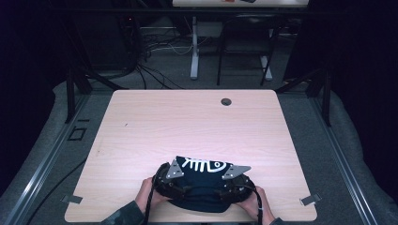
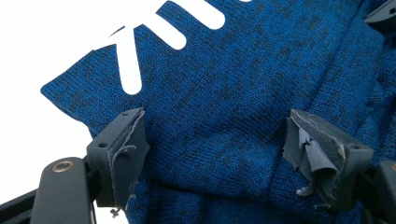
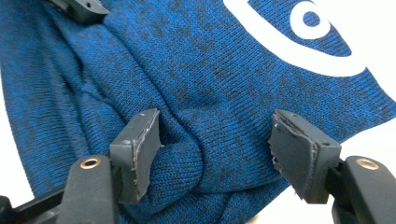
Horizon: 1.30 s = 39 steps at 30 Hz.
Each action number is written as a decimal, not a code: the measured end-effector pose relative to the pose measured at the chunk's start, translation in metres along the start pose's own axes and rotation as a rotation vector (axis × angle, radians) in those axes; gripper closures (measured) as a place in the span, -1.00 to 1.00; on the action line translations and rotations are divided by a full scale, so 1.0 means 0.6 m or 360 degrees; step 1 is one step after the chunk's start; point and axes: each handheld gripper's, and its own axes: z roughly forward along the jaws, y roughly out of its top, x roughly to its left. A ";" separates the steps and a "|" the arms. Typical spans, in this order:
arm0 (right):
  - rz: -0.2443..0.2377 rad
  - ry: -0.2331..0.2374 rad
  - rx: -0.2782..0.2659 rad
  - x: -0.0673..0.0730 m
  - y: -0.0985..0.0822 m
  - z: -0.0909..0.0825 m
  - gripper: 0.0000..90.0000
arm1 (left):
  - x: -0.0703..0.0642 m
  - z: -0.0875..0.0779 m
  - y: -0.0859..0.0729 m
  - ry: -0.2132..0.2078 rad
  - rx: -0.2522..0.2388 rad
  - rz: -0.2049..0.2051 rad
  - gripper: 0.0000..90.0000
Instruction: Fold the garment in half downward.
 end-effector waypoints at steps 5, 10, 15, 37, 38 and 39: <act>-0.0024 -0.0037 0.0028 -0.007 0.008 0.006 -0.32 | 0.006 0.005 -0.001 -0.0003 -0.0011 -0.0061 -0.54; -0.0025 -0.0063 0.0035 -0.024 0.018 0.016 -0.35 | 0.016 0.013 0.006 0.0029 -0.0014 -0.0099 -0.54; 0.0002 -0.0064 0.0024 -0.054 0.034 0.030 -0.36 | 0.033 0.023 0.016 0.0062 -0.0009 -0.0116 -0.54; 0.0144 -0.0076 -0.0004 -0.141 0.073 0.069 -0.46 | 0.104 0.068 0.059 0.0104 0.0013 -0.0172 -0.54; 0.0144 -0.0076 -0.0004 -0.141 0.073 0.069 -0.46 | 0.105 0.068 0.060 0.0103 0.0020 -0.0176 -0.54; 0.0144 -0.0081 -0.0003 -0.142 0.075 0.070 -0.47 | 0.107 0.069 0.062 0.0101 0.0027 -0.0169 -0.54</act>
